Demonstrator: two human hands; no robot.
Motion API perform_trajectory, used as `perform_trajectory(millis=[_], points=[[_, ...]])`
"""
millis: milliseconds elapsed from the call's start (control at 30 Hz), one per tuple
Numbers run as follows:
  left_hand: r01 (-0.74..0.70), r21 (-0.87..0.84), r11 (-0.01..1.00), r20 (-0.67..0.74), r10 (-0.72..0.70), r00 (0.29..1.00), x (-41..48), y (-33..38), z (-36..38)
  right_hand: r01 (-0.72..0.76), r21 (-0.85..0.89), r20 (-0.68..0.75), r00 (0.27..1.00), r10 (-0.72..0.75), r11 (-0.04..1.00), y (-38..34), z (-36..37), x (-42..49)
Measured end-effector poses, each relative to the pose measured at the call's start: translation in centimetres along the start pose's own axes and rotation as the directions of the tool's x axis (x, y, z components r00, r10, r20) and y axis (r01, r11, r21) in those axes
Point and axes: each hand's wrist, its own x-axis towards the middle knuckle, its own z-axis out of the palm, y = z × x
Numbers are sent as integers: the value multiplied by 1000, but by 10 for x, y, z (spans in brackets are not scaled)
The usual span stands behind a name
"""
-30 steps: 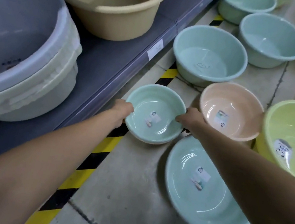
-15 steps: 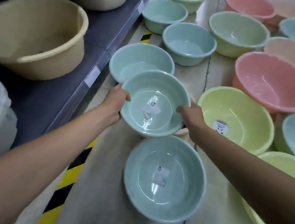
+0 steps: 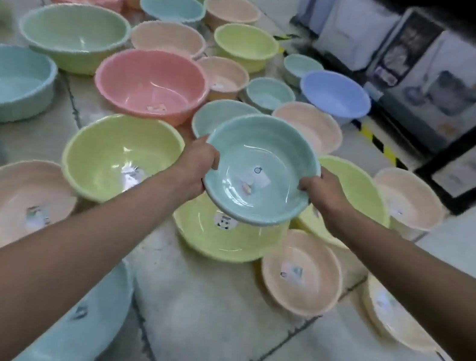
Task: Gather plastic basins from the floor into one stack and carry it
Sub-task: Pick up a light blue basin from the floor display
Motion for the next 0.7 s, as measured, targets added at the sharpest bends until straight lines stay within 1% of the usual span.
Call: perform_trajectory(millis=[67,100,167,233,300,367,467,600,700], points=[[14,55,998,124,-21,992,-1,-18,51,-59,-2,-53,997,59,998,28,-48,-10],[29,90,996,159,-43,986,-4,-29,72,-88,-11,-76,993,87,996,44,-68,-16],[85,192,978,169,-119,978,-11,-58,102,-158,-68,-95,984,151,985,81,-96,-30],[128,318,939,175,-191,966,-22,-80,116,-222,-125,-62,975,216,967,110,-113,-48],[111,428,897,213,-219,952,-29,-88,125,-251,-107,-20,968,250,962,128,-121,-64],[95,480,872,227,-228,947,-37,-88,132,-273,-61,-11,962,273,960,142,-121,-76],[71,528,846,204,-208,957,-47,-93,141,-359,-41,-30,933,358,933,158,-116,-80],[126,576,808,125,-239,963,-45,-130,135,-442,-76,-20,897,442,894,182,-111,-74],[132,574,808,103,-231,968,-42,-155,137,-509,-36,-35,861,508,860,201,-106,-68]])
